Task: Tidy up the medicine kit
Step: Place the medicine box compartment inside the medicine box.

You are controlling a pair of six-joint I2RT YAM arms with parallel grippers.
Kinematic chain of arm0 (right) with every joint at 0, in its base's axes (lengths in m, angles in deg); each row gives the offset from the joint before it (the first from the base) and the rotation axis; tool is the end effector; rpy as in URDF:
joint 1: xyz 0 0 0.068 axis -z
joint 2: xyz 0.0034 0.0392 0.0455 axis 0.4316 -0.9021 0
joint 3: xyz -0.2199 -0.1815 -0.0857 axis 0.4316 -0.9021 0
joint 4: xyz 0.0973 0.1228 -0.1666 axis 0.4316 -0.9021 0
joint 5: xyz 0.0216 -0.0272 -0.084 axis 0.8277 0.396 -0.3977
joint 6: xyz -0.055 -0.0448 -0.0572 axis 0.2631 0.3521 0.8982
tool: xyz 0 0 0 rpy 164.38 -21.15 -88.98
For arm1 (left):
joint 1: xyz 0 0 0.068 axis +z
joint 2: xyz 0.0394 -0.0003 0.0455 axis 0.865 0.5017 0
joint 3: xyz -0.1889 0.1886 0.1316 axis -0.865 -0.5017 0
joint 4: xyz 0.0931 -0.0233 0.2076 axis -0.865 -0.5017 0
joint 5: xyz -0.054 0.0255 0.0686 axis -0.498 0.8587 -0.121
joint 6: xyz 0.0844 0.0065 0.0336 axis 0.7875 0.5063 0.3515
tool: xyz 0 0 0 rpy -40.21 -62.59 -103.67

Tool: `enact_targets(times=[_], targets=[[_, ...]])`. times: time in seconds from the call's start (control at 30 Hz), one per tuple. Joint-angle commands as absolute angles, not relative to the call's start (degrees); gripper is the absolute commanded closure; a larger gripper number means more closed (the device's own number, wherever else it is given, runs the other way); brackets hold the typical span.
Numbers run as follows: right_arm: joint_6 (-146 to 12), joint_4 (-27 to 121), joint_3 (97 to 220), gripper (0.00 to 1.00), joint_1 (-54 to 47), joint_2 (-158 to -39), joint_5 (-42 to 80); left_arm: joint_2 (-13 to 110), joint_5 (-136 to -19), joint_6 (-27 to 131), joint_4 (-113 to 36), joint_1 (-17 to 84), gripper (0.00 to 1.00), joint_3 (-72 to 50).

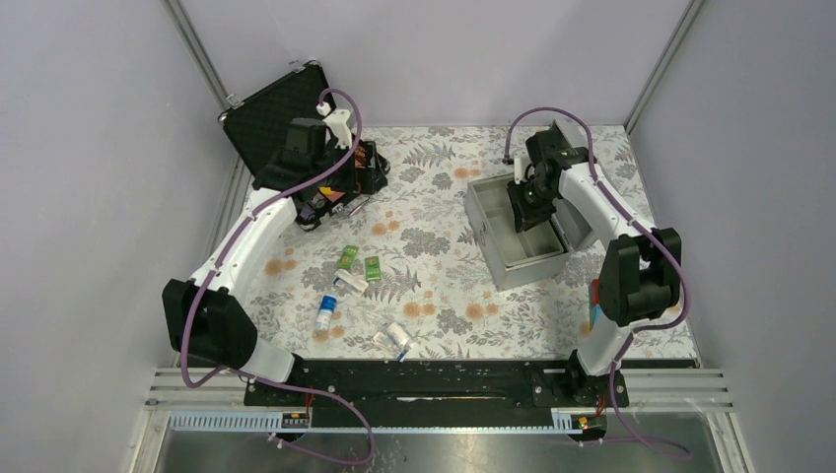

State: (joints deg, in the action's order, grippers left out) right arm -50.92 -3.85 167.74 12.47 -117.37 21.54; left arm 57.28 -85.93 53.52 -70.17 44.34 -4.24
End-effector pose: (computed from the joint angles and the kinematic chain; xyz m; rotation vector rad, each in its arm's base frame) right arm 0.3375 0.0927 0.2587 -0.5742 2.6737 0.2525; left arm 0.3124 -0.1111 0.3551 0.2644 2.1898 -0.5736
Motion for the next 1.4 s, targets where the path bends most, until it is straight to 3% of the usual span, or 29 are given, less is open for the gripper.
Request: enact_targets(times=[0.0, 0.07, 0.17, 0.63, 1.37], targets=[[-49.51, -3.26, 167.24, 0.7, 11.3, -118.42, 19.8, 55.49, -87.22, 52.39, -66.49, 44.53, 0.01, -5.03], [-49.43, -3.2, 167.25, 0.75, 10.96, -118.75, 19.5, 55.33, -87.23, 52.27, -66.35, 44.55, 0.01, -5.38], [-49.34, -3.33, 167.97, 1.0, 10.44, -118.87, 18.63, 54.93, -86.86, 52.45, -66.38, 44.51, 0.01, -5.78], [-53.66, -4.32, 168.45, 1.0, 8.35, -114.33, 8.48, 55.98, -87.7, 50.54, -65.37, 44.56, 0.01, -6.57], [-56.16, -3.24, 167.14, 1.0, 6.77, -116.4, 5.56, 55.77, -87.8, 50.47, -65.08, 44.96, 0.01, -6.91]])
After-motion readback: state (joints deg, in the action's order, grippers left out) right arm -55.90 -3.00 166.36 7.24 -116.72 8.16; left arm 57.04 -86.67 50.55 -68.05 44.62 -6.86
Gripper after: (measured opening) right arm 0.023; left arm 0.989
